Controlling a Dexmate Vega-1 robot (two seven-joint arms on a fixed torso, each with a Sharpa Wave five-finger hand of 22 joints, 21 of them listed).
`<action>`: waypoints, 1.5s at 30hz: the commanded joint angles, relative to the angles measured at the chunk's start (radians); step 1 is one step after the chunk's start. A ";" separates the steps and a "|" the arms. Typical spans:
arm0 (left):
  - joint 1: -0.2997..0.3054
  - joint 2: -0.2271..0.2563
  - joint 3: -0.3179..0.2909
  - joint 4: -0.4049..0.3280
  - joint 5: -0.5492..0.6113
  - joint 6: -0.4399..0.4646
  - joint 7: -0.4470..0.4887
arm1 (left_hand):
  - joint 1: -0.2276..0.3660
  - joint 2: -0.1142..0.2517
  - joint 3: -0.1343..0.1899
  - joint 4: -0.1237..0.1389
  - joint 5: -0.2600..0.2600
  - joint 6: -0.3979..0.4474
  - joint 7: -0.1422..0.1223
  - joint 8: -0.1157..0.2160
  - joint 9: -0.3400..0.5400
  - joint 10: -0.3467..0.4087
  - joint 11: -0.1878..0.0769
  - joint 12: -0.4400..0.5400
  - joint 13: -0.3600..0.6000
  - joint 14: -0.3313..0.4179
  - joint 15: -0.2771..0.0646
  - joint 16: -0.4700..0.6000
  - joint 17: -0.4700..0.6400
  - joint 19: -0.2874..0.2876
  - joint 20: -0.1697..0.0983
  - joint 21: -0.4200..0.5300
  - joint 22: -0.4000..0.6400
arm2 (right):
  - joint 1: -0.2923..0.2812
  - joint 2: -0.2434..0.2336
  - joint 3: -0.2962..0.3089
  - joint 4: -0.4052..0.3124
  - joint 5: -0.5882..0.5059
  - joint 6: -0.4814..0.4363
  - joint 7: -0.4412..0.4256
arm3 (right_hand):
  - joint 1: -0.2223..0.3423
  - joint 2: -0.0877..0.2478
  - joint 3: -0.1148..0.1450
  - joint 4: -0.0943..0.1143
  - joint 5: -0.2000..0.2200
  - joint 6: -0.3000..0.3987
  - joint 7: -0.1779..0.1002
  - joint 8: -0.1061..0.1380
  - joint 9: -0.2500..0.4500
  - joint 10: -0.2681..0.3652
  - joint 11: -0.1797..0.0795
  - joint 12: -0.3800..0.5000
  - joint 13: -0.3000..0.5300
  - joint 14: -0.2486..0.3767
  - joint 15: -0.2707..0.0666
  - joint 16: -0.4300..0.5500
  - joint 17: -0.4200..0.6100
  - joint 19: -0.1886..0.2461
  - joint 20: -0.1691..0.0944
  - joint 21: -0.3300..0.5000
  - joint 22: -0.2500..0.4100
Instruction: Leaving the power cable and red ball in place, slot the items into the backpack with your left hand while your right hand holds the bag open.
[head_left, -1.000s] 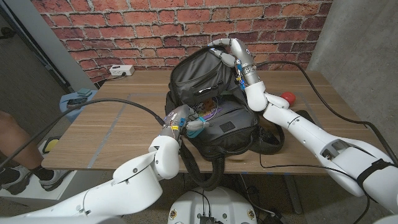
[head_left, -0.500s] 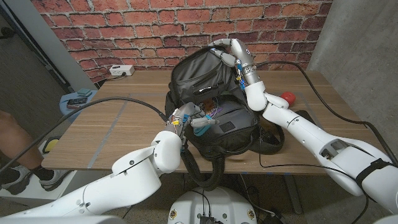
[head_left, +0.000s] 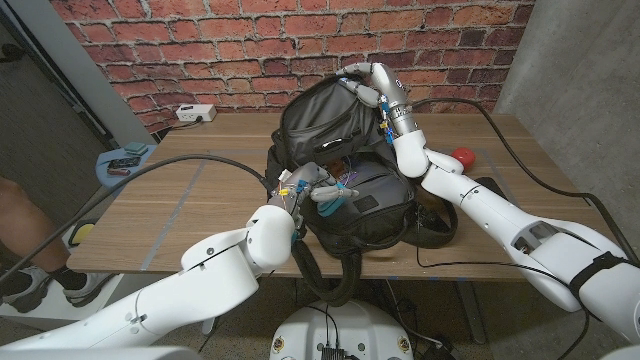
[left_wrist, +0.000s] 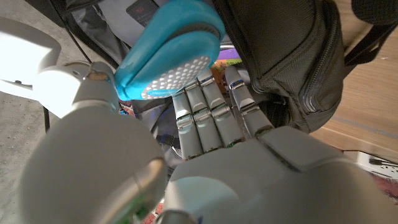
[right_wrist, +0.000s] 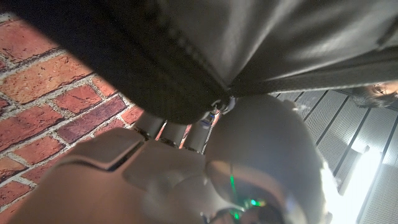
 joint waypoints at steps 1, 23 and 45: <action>0.010 0.025 -0.048 -0.010 -0.084 -0.033 -0.041 | 0.137 0.144 -0.005 0.004 0.008 -0.001 0.001 0.000 0.006 0.006 0.001 0.000 0.003 0.000 0.007 -0.007 0.003 -0.004 -0.002 0.005 0.001 | 0.007 0.010 -0.006 0.018 0.015 -0.007 0.006 | 0.006 0.010 0.000 0.001 0.006 0.008 0.000 0.002 0.006 0.008 0.001 -0.001 0.003 0.009 -0.115 -0.002 0.002 -0.003 -0.076 -0.005 0.003; 0.001 0.018 -0.053 0.059 -0.086 -0.159 0.006 | 0.142 0.148 -0.003 0.001 0.009 0.000 0.002 -0.001 0.007 0.004 0.003 -0.004 0.007 -0.001 0.006 -0.009 0.004 -0.006 -0.001 0.011 0.000 | -0.026 0.005 0.008 -0.019 0.052 -0.048 0.022 | 0.008 0.010 0.000 0.001 0.006 0.007 0.000 0.000 0.007 0.009 0.002 -0.004 0.003 0.010 -0.115 -0.002 0.004 -0.008 -0.075 -0.007 0.002; -0.042 -0.086 0.017 0.198 0.003 -0.254 -0.008 | 0.143 0.151 -0.003 0.001 0.010 0.002 -0.003 0.001 0.011 0.004 -0.003 -0.010 0.008 -0.004 0.003 -0.013 0.006 -0.008 -0.007 0.019 -0.001 | -0.051 -0.005 0.026 -0.033 0.072 -0.039 0.031 | 0.008 0.010 -0.001 0.001 0.006 0.009 -0.001 -0.001 0.007 0.009 0.001 -0.006 0.004 0.010 -0.115 -0.003 0.005 -0.009 -0.075 -0.007 0.002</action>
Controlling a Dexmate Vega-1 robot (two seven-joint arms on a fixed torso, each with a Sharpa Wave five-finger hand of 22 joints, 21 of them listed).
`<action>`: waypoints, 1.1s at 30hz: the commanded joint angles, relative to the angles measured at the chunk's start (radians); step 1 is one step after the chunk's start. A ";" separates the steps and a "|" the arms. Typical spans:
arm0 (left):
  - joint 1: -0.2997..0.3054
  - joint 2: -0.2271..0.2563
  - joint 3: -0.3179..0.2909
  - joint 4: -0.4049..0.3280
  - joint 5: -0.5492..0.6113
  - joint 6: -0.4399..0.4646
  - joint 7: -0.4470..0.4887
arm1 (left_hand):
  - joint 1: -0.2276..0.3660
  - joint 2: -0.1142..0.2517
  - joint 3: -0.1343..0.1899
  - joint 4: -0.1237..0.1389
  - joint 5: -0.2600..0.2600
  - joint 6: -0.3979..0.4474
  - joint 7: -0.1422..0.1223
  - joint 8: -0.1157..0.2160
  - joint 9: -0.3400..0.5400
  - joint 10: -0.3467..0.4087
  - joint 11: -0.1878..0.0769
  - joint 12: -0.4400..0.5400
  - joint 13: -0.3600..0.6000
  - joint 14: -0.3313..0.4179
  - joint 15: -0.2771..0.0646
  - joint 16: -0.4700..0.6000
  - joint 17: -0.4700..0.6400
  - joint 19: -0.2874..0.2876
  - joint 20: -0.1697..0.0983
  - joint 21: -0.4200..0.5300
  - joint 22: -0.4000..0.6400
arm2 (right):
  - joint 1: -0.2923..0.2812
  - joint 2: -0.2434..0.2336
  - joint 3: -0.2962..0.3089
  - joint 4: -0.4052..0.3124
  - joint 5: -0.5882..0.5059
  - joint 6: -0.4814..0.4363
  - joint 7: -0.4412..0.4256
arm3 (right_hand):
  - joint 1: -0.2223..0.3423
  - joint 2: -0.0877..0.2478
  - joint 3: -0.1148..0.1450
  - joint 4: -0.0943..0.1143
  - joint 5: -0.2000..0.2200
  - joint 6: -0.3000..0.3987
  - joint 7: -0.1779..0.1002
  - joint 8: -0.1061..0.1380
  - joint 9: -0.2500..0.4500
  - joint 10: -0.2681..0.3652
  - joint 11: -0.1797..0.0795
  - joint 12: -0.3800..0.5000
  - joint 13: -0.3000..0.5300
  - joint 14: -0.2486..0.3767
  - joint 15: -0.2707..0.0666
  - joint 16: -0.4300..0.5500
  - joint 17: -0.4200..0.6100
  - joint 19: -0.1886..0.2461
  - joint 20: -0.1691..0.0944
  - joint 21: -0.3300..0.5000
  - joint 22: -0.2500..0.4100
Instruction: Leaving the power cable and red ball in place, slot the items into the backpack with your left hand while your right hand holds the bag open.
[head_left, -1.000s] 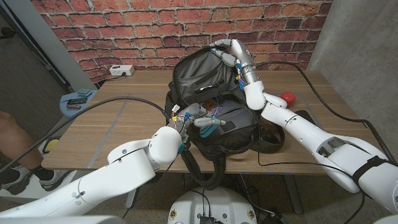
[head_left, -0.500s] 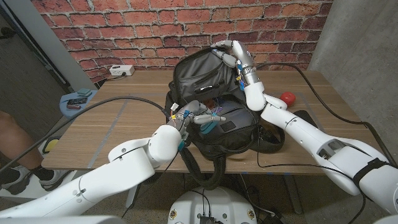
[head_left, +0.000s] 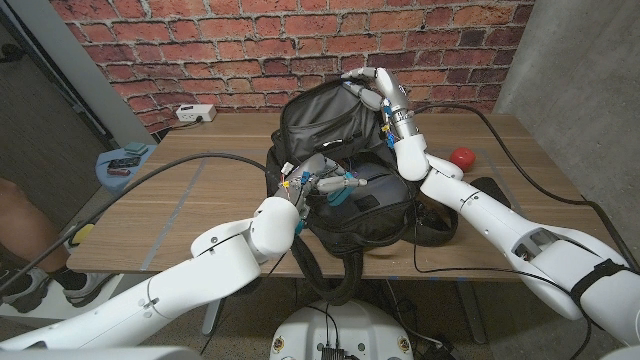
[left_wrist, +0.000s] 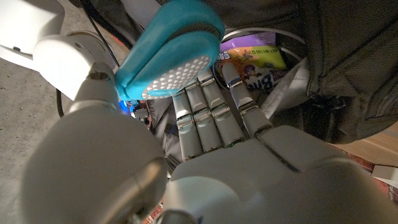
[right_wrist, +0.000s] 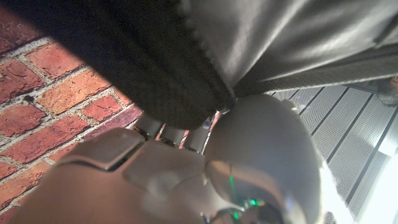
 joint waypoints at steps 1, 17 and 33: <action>-0.023 -0.056 0.037 0.075 0.039 -0.046 -0.017 | 0.142 0.148 0.000 -0.004 0.005 0.007 -0.001 0.003 0.003 0.009 -0.006 -0.001 0.004 0.000 -0.001 -0.004 0.002 -0.004 -0.003 0.007 0.003 | -0.010 -0.004 0.010 -0.002 0.012 0.010 0.004 | 0.003 0.008 -0.001 0.001 0.005 0.009 -0.002 0.007 0.002 0.009 0.000 -0.002 0.004 0.010 -0.115 -0.003 0.005 -0.005 -0.080 0.001 0.002; -0.091 -0.134 0.134 0.192 0.205 -0.029 0.004 | 0.148 0.150 0.001 -0.006 0.006 0.003 -0.005 0.001 0.004 0.005 -0.008 -0.008 0.003 -0.011 -0.001 -0.008 0.006 -0.011 -0.004 0.011 0.002 | -0.025 -0.009 0.026 0.002 0.035 0.033 0.016 | 0.000 0.009 -0.001 0.002 0.005 0.008 -0.001 0.006 0.003 0.009 0.001 -0.003 0.005 0.009 -0.115 -0.004 0.005 -0.005 -0.080 0.001 0.002; -0.105 -0.169 0.145 0.230 0.279 -0.038 -0.043 | 0.149 0.151 -0.001 -0.005 0.008 0.000 -0.007 0.000 0.007 -0.005 -0.013 -0.014 0.006 -0.018 -0.002 -0.011 0.008 -0.016 -0.003 0.015 0.001 | -0.022 -0.010 0.031 0.017 0.042 0.050 0.028 | 0.001 0.009 -0.002 0.002 0.005 0.010 -0.001 0.005 0.003 0.009 0.000 -0.003 0.007 0.009 -0.115 -0.004 0.006 -0.005 -0.080 0.002 0.002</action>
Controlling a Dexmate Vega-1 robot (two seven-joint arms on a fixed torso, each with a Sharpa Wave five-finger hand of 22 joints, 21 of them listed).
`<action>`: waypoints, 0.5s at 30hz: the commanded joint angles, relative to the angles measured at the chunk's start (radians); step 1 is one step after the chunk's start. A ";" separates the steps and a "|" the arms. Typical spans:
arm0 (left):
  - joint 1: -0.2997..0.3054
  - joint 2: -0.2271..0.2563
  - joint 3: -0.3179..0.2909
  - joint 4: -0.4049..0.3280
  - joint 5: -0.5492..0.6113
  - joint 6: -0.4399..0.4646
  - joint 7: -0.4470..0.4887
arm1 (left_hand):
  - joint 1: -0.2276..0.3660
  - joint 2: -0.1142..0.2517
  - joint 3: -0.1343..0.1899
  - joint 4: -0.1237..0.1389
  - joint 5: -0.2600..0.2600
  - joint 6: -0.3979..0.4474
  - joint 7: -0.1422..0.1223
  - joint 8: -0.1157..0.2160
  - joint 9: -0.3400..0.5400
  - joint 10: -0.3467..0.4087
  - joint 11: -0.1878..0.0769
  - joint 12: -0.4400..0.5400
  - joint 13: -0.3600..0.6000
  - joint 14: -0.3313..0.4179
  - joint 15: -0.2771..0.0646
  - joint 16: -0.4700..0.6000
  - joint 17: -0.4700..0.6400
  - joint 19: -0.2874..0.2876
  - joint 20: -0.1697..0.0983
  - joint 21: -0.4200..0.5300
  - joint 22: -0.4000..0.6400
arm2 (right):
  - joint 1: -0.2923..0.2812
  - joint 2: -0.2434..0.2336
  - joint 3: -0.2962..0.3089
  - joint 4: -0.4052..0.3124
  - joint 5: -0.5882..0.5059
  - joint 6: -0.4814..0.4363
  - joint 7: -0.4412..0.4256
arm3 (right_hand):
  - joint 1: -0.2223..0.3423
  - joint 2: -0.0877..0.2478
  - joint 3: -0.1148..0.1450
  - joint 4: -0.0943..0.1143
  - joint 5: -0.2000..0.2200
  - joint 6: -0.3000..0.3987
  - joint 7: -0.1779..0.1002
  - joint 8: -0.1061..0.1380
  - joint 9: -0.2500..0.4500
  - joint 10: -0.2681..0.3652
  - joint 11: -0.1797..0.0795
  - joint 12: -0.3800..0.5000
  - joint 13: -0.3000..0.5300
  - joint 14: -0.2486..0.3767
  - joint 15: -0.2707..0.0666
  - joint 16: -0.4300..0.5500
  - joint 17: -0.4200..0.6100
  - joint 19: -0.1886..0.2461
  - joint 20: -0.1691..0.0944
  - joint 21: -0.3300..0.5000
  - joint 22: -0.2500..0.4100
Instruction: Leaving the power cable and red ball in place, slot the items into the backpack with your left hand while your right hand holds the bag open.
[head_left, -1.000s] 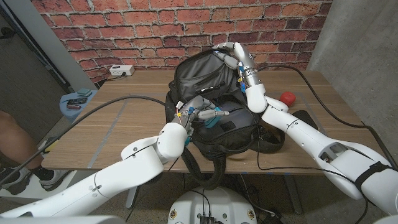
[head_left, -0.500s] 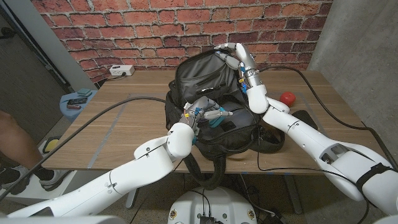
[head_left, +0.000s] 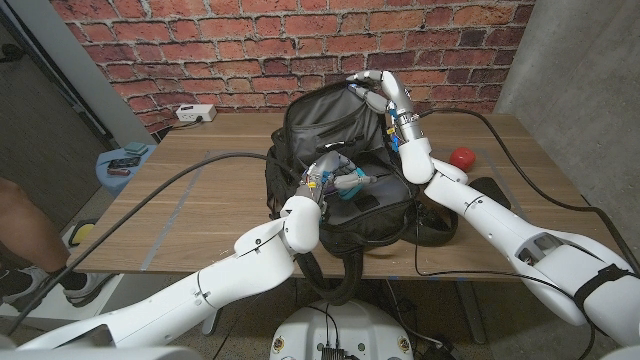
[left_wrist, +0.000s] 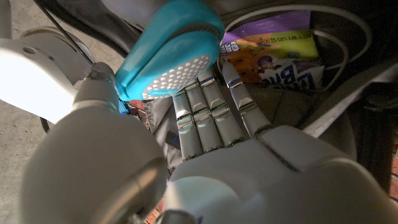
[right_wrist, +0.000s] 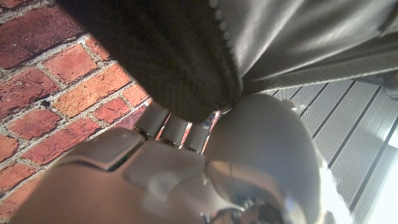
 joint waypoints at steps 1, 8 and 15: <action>-0.015 -0.027 0.015 0.029 0.062 0.002 -0.044 | 0.149 0.151 0.001 -0.003 0.004 -0.005 -0.001 0.002 0.001 -0.009 -0.009 -0.008 0.006 -0.016 0.000 -0.006 0.005 -0.007 0.000 0.005 0.001 | -0.002 -0.001 0.007 0.007 0.008 0.006 0.008 | 0.000 0.010 -0.002 0.002 0.006 0.008 0.001 0.002 0.003 0.011 0.000 -0.003 0.001 0.009 -0.115 -0.004 0.001 -0.003 -0.078 0.002 0.002; -0.026 -0.018 0.017 0.015 0.067 0.037 -0.096 | 0.140 0.148 -0.004 0.001 0.003 -0.043 0.001 -0.018 -0.003 -0.043 0.010 -0.033 -0.008 -0.048 0.014 -0.021 0.005 -0.029 0.008 0.002 0.000 | -0.003 0.000 0.010 0.009 0.010 0.002 0.009 | 0.000 0.010 -0.002 0.003 0.006 0.007 0.001 0.001 0.003 0.010 0.000 -0.005 0.000 0.009 -0.115 -0.005 0.002 -0.003 -0.078 0.002 0.002; -0.055 0.008 0.040 -0.021 0.087 0.093 -0.156 | 0.110 0.147 -0.013 0.013 -0.001 -0.117 0.019 -0.057 -0.013 -0.124 0.047 -0.089 -0.038 -0.126 0.053 -0.059 0.002 -0.081 0.039 -0.011 -0.002 | 0.001 0.003 0.010 0.016 0.015 0.008 0.011 | 0.000 0.010 -0.002 0.002 0.006 0.008 0.003 0.001 0.004 0.008 0.000 -0.005 0.002 0.008 -0.114 -0.006 0.002 -0.004 -0.077 0.001 0.002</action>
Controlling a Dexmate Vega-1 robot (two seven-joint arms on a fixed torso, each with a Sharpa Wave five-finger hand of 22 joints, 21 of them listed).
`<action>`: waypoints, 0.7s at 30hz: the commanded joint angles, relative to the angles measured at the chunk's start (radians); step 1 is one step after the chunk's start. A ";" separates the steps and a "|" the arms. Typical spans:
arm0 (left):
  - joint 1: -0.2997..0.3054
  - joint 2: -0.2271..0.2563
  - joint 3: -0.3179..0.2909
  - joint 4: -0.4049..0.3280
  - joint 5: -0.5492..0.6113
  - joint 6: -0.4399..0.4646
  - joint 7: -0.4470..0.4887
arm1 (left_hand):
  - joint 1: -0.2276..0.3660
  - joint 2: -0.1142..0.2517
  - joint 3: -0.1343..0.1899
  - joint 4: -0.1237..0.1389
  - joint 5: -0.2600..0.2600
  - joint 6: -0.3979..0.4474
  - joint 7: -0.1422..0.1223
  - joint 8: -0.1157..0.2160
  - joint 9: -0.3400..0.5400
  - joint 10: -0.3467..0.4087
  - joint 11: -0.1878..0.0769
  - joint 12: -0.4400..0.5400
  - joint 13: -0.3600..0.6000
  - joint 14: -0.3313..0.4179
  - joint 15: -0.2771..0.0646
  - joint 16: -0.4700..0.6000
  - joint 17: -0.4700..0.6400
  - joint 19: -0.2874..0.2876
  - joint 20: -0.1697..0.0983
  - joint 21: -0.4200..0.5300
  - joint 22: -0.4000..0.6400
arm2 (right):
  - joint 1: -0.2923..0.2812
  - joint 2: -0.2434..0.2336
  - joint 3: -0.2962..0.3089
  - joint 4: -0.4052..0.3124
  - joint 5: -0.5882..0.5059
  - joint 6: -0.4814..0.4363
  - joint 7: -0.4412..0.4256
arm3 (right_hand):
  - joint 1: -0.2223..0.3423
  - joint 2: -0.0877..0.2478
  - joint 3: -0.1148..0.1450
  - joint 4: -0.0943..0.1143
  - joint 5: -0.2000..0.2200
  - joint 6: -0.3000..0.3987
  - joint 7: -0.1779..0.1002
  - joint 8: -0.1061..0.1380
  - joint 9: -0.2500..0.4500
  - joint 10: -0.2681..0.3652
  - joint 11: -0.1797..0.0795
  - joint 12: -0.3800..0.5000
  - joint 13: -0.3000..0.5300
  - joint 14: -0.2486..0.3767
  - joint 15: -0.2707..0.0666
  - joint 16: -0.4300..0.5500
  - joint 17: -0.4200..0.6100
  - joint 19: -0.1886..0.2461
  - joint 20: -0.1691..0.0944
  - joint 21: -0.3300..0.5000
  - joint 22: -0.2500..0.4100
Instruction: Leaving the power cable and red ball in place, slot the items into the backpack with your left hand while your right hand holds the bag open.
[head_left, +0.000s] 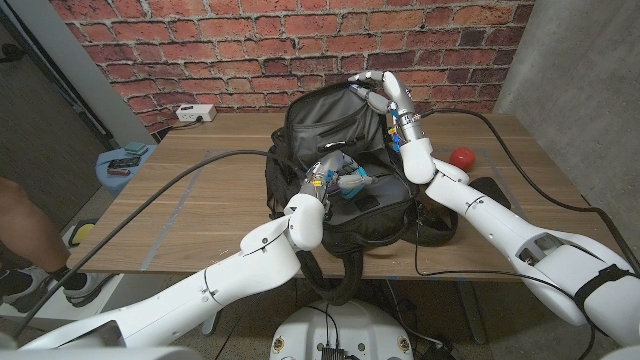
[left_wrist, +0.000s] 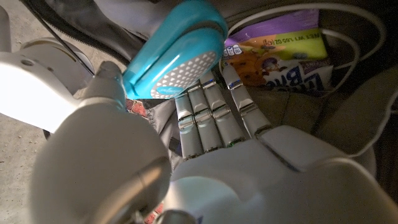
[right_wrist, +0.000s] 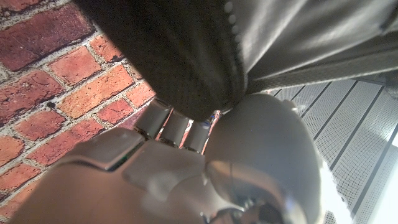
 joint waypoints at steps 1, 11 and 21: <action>-0.036 0.027 0.027 -0.040 0.035 0.073 -0.091 | 0.065 0.092 -0.009 0.010 -0.001 -0.048 0.008 -0.028 -0.005 -0.051 0.025 -0.034 -0.017 -0.055 0.023 -0.027 0.001 -0.033 0.017 -0.008 0.001 | 0.003 0.002 0.002 0.009 0.006 0.005 0.005 | 0.003 0.013 -0.002 0.002 0.004 0.008 0.003 0.001 0.003 0.010 0.001 -0.001 0.001 0.007 -0.115 -0.006 0.002 -0.004 -0.078 0.002 0.002; -0.054 0.051 0.043 -0.059 0.051 0.084 -0.130 | 0.009 0.092 -0.021 0.021 -0.015 -0.218 0.021 -0.084 -0.032 -0.279 0.102 -0.163 -0.077 -0.225 0.108 -0.119 -0.018 -0.120 0.057 -0.030 0.000 | 0.000 -0.002 0.002 0.005 0.007 0.006 0.012 | 0.003 0.014 -0.002 0.002 0.004 0.008 0.001 0.000 0.003 0.008 0.000 -0.003 0.002 0.008 -0.115 -0.005 0.003 -0.004 -0.078 0.001 0.002; -0.056 0.073 0.036 -0.072 0.043 0.052 -0.168 | -0.048 0.085 -0.046 0.019 -0.034 -0.496 0.012 -0.095 -0.064 -0.608 0.176 -0.201 -0.170 -0.473 0.224 -0.271 -0.086 -0.209 0.098 -0.052 0.000 | -0.006 -0.005 0.005 -0.009 0.008 -0.002 0.018 | 0.002 0.013 -0.002 0.002 0.004 0.009 0.001 0.000 0.004 0.010 -0.001 -0.003 0.002 0.009 -0.115 -0.005 0.003 -0.004 -0.077 0.002 0.002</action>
